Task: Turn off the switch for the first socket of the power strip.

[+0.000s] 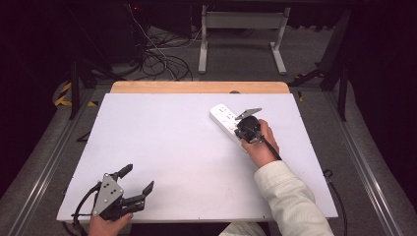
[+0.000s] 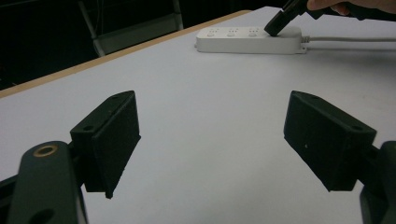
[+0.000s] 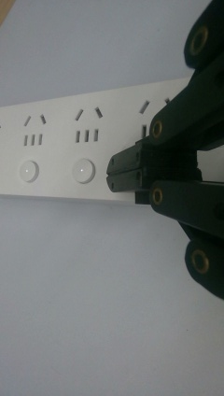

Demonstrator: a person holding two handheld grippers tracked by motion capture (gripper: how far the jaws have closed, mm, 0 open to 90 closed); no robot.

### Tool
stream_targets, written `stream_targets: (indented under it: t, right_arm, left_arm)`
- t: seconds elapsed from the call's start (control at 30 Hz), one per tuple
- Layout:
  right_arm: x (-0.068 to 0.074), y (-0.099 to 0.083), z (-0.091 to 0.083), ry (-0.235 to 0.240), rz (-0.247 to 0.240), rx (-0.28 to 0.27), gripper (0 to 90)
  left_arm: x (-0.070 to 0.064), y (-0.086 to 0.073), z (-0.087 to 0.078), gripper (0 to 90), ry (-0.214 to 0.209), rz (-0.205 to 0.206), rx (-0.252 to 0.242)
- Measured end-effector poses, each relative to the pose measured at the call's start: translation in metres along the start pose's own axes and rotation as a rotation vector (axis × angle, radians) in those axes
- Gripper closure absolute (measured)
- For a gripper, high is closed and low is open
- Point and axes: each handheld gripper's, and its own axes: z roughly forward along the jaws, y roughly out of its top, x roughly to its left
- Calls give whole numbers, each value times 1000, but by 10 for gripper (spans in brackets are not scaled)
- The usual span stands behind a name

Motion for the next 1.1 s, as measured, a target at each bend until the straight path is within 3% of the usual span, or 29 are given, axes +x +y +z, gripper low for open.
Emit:
stream_targets:
  t: [0.13, 0.33, 0.47, 0.57, 0.7, 1.1]
  right_arm:
    - [-7, -5, 0, 51, 70, -33, 900]
    - [-9, -11, 0, 57, 86, -61, 900]
    - [-10, -9, 0, 66, 81, -52, 900]
    - [-10, -6, -5, 45, 71, -39, 900]
    - [-12, -5, -17, 74, 85, -107, 900]
    - [-4, 5, -50, 76, 33, -167, 900]
  left_arm:
    - [1, 0, -2, 188, 0, -3, -3]
    - [0, 0, -2, 188, -1, -2, -1]
    - [0, 0, -1, 188, 1, -5, -2]
    - [0, 0, -1, 188, 0, -8, -2]
    - [0, 0, 1, 188, -1, -12, 3]
    - [0, 0, 1, 188, 1, -11, 1]
